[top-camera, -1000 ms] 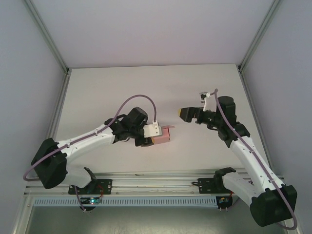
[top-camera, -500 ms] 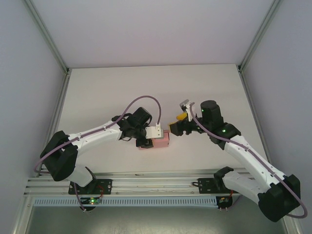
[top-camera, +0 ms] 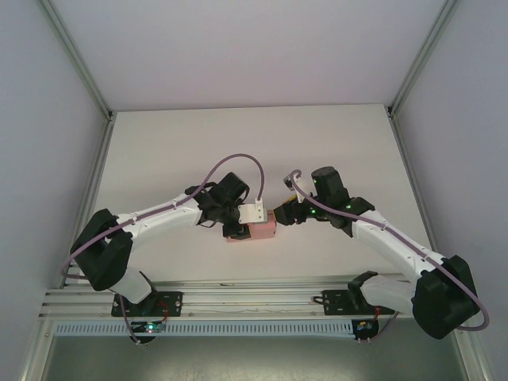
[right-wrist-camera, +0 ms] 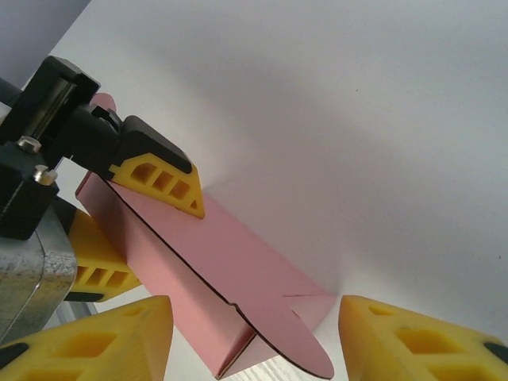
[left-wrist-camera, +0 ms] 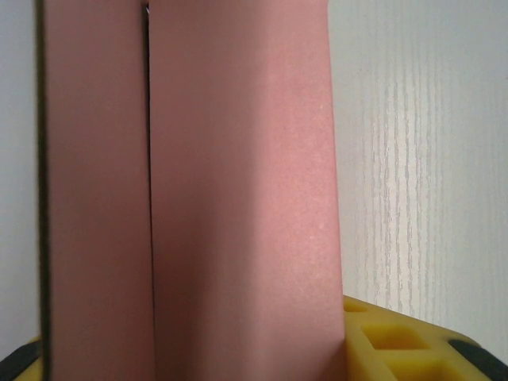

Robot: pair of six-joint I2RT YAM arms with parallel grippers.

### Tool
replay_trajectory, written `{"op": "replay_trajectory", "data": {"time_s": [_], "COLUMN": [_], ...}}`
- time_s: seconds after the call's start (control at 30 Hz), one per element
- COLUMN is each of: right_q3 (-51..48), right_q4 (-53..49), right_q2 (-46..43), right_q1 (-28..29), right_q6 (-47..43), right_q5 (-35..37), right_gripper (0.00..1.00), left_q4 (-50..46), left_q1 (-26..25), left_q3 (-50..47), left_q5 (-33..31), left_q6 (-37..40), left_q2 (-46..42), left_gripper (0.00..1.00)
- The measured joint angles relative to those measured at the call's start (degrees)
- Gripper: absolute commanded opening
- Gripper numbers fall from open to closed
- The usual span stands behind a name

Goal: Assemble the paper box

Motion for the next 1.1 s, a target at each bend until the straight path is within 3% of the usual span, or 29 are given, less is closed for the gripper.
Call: {"op": "replay_trajectory", "data": {"time_s": [1.1], "right_q3": [0.74], "right_q4": [-3.43], "right_q2": [2.08], "right_q1": [2.6], "right_q6": [1.95], "right_q5": [2.99], "right_gripper": [0.09], "left_q4": [-0.02], "left_q1": [0.0], "left_q3": [0.42], "left_q5": [0.28], "left_q6": [0.0], "left_q2": [0.28], "left_gripper": [0.42]}}
